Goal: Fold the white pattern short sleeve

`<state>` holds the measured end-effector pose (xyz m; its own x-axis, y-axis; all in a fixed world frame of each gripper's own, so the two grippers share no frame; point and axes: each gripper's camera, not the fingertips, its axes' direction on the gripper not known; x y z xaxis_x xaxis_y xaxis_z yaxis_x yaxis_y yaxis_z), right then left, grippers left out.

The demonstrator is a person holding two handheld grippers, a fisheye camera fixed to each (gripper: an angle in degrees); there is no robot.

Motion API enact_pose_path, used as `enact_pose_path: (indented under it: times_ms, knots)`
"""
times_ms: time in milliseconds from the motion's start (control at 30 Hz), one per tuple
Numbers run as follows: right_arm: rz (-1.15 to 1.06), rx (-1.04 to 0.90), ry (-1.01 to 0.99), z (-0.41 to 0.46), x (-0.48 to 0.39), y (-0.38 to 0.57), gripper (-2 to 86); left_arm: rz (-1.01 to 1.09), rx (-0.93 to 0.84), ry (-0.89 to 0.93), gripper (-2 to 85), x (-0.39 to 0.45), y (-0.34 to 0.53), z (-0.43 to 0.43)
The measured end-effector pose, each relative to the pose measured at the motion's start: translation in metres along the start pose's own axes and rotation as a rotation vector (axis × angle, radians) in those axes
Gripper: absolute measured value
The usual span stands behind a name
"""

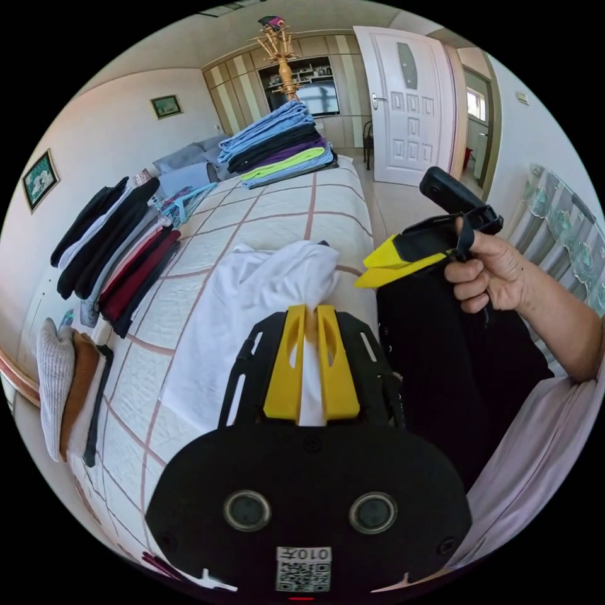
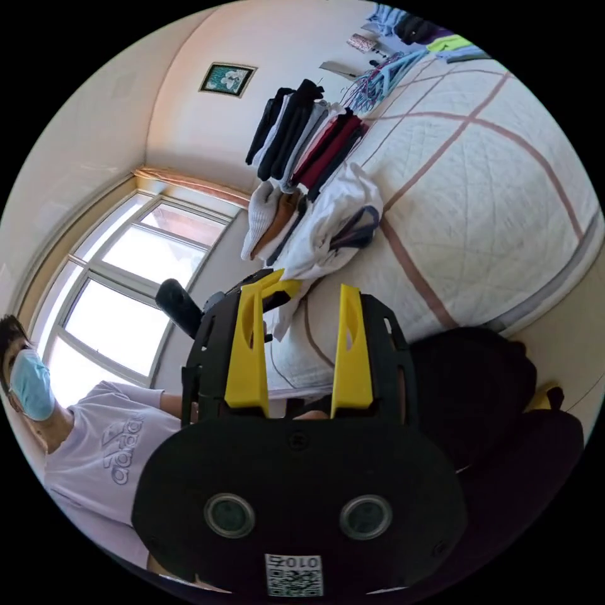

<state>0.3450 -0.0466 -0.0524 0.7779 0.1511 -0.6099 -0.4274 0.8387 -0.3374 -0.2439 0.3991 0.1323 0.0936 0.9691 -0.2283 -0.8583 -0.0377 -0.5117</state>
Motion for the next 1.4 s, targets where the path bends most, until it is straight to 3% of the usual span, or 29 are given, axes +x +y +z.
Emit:
enact_pose_path:
  times_ms: [300,433,500,600,767,867,1100,1400]
  knots:
    - [0.162,0.003,-0.155,-0.022,0.031,-0.077,13.8,-0.024,0.022,0.004,2.6,-0.031,0.014,-0.006]
    - [0.158,-0.030,-0.099,-0.030,0.016,-0.097,10.5,-0.057,0.018,0.034,5.3,-0.054,0.031,-0.018]
    - [0.155,-0.038,-0.011,-0.044,0.004,-0.104,8.9,-0.135,-0.017,0.061,7.0,-0.076,0.051,-0.033]
    - [0.132,-0.051,-0.038,-0.056,-0.006,-0.112,8.3,-0.364,-0.038,0.067,9.4,-0.127,0.113,-0.068]
    - [0.124,-0.046,-0.059,-0.065,-0.019,-0.125,8.2,-0.842,0.080,0.398,11.0,-0.199,0.228,-0.079]
    - [0.125,-0.044,-0.078,-0.073,-0.026,-0.129,8.2,-0.954,0.144,0.575,11.3,-0.213,0.249,-0.056]
    - [0.120,-0.051,-0.086,-0.087,-0.041,-0.132,7.8,-1.020,0.133,0.702,11.2,-0.240,0.242,-0.016]
    - [0.115,-0.035,-0.064,-0.094,-0.058,-0.129,7.0,-1.037,0.102,0.591,11.0,-0.260,0.258,-0.035]
